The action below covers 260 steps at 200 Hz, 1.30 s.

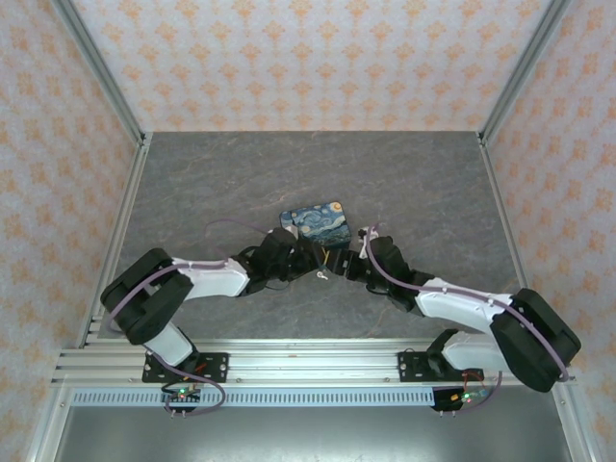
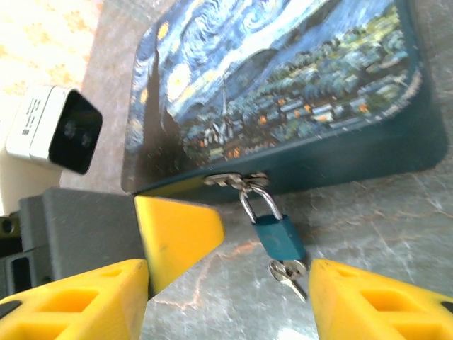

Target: Unlock the padlock with the key

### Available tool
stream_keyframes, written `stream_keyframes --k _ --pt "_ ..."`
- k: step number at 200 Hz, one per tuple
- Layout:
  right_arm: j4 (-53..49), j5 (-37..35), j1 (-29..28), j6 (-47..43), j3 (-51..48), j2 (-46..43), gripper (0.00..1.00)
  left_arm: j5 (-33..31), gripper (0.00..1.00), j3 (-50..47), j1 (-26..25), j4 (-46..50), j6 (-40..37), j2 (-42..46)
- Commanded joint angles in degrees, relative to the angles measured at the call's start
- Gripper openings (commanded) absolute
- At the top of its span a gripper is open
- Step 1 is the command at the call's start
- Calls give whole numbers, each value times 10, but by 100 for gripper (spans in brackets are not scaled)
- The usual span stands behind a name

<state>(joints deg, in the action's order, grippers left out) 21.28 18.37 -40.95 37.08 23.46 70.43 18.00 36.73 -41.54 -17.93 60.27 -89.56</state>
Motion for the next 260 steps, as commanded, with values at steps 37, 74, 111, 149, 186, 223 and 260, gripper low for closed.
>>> stream_keyframes --k 37,74,111,149,186,223,260 --pt "33 -43 4 9 40 85 61 -20 76 35 18 105 -49 110" --pt "46 -24 27 4 78 145 61 -44 78 96 48 206 -106 115" --pt "58 0 27 7 45 111 60 -59 78 142 82 281 -156 89" --pt "33 19 26 -34 27 100 57 -57 79 178 106 322 -199 57" --pt "23 40 21 -72 48 145 53 -51 79 206 116 344 -223 37" --pt "37 46 11 -85 62 186 52 -37 79 211 124 341 -221 28" --pt "45 49 2 -88 76 212 51 -30 79 211 129 337 -220 22"
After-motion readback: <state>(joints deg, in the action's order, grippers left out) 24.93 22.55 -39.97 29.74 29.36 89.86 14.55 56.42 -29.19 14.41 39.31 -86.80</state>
